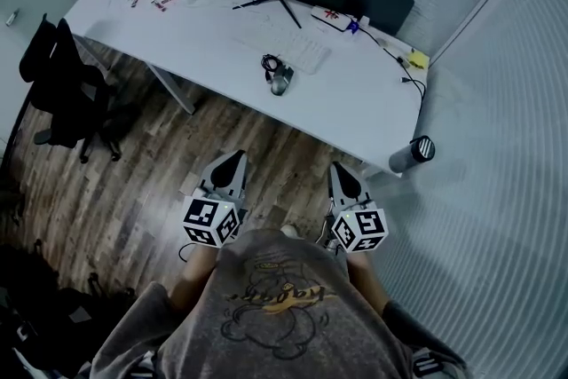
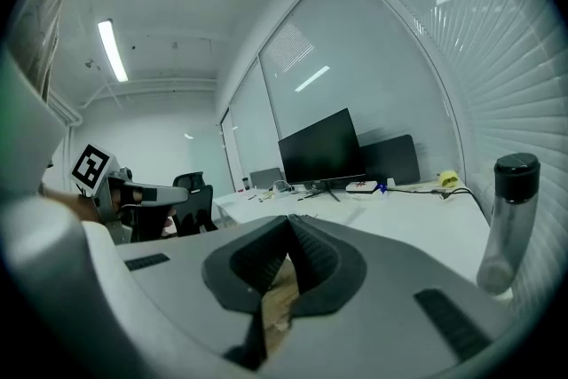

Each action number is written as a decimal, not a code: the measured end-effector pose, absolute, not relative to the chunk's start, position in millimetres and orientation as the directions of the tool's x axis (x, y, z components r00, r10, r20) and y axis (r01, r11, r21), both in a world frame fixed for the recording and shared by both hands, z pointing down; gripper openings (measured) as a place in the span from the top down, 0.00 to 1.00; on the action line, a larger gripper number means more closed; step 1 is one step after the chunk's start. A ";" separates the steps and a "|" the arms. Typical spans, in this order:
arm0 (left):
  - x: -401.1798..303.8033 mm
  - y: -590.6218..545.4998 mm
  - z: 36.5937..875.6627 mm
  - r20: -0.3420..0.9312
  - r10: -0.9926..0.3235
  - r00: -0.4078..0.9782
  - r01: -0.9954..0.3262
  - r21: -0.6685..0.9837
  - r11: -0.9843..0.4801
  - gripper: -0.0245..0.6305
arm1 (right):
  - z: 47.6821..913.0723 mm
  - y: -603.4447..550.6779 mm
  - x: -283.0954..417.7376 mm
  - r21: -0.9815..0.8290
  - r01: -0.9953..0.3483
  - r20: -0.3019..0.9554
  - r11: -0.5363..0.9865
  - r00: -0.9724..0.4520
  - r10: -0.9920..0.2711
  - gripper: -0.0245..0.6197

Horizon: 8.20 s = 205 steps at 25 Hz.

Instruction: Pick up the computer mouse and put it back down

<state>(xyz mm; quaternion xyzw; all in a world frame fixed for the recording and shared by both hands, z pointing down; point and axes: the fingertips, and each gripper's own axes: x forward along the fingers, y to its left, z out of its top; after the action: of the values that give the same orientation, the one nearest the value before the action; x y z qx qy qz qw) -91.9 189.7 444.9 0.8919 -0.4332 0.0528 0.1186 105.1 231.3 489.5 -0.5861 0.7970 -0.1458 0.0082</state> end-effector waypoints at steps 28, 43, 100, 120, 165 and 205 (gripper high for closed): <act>-64.4 0.2 465.2 0.200 -0.708 0.678 -0.735 0.214 -0.643 0.93 | 512.7 69.3 118.4 -0.223 -0.948 0.241 0.226 -0.278 -0.930 0.95; -68.0 -139.8 456.6 0.192 -0.631 0.751 -0.660 0.213 -0.721 0.93 | 493.3 -55.9 111.7 -0.181 -0.975 0.237 0.129 -0.170 -0.957 0.95; 29.7 -145.8 592.7 0.529 -0.507 0.680 -0.683 0.207 -0.700 0.42 | 500.5 -73.8 176.2 -0.239 -0.961 0.231 0.143 -0.199 -0.952 0.95; 53.9 -133.9 695.7 0.723 -0.421 0.548 -0.696 0.115 -0.708 0.41 | 519.2 -60.3 201.6 -0.243 -0.966 0.300 0.091 -0.164 -0.940 0.95; 9.2 -176.5 541.2 0.469 -0.604 0.644 -0.726 0.125 -0.677 0.45 | 518.9 -98.6 154.1 -0.247 -0.945 0.271 0.214 -0.279 -0.921 0.95; -127.8 -191.7 464.6 0.319 -0.832 0.454 -0.890 0.124 -0.439 0.45 | 506.7 -153.3 60.6 -0.266 -0.865 0.226 0.426 -0.485 -0.845 0.95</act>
<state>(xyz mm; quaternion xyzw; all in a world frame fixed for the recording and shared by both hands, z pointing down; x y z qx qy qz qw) -127.8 -191.7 464.6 0.8415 -0.5115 0.1056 0.1380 60.6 -153.3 506.7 -0.5065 0.8438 -0.1748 -0.0290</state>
